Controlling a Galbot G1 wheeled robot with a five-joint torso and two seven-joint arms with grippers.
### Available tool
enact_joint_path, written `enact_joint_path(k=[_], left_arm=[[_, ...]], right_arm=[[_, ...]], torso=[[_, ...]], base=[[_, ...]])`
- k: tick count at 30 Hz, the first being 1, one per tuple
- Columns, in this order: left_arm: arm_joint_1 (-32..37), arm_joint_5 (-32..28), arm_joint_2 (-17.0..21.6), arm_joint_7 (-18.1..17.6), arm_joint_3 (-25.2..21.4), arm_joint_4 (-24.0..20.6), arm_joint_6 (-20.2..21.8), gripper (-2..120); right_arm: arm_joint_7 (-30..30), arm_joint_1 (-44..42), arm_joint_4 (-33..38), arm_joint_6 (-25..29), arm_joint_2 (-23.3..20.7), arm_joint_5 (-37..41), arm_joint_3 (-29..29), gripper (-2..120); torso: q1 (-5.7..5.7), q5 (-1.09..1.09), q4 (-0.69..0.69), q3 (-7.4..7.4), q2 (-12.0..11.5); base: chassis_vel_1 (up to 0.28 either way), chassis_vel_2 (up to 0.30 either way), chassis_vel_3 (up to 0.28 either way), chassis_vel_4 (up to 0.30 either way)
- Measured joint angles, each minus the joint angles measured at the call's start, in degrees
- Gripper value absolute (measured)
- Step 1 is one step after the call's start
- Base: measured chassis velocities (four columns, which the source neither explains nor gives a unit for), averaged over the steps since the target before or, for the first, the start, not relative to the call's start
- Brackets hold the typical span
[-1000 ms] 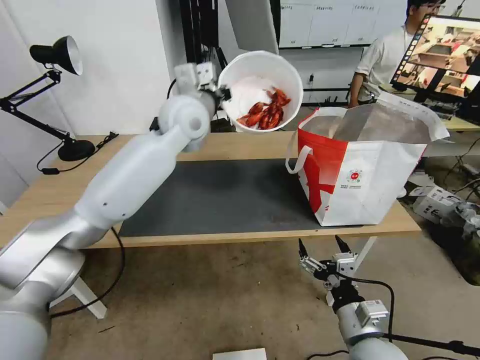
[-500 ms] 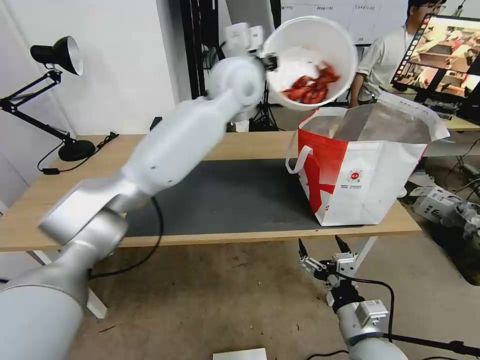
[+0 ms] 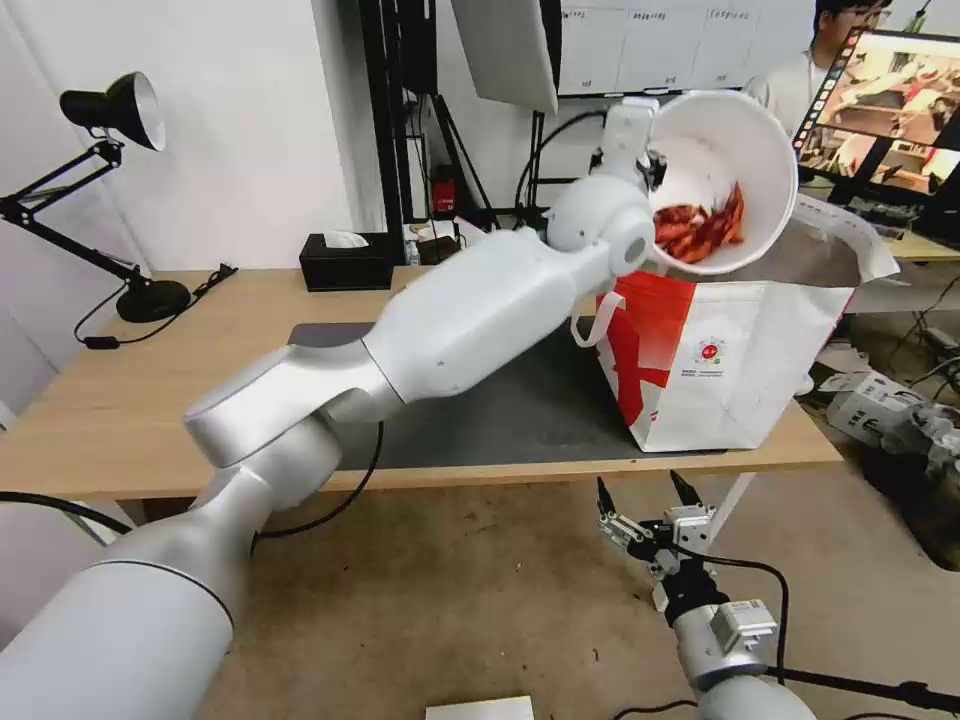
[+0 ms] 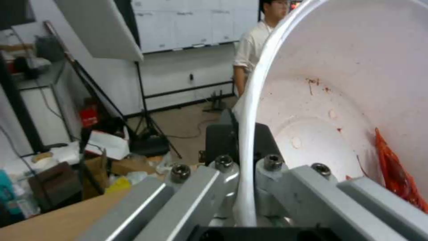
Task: Pick up the trash from the table and place it into the takeout bag.
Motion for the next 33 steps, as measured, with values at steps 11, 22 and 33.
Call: enact_joint_path(k=[11,22,33], left_arm=[[0.35,-7.32,-0.18,2.00,1.79,0.11,3.88,0],[0.53,-13.90,-0.18,3.42,3.37,1.78,9.08,0],[1.78,-14.37,-0.16,4.13,4.37,2.41,10.82,7]], right_arm=[[0.00,0.00,0.00,0.00,0.00,0.00,0.00,100],[0.00,0.00,0.00,0.00,0.00,0.00,0.00,100],[0.00,0.00,0.00,0.00,0.00,0.00,0.00,100]], torso=[[0.00,-0.01,0.00,0.00,0.00],[0.00,-0.01,0.01,0.00,0.00],[0.00,-0.01,0.00,0.00,0.00]], base=[[0.000,0.000,0.000,0.000],[0.000,0.000,0.000,0.000],[0.000,0.000,0.000,0.000]])
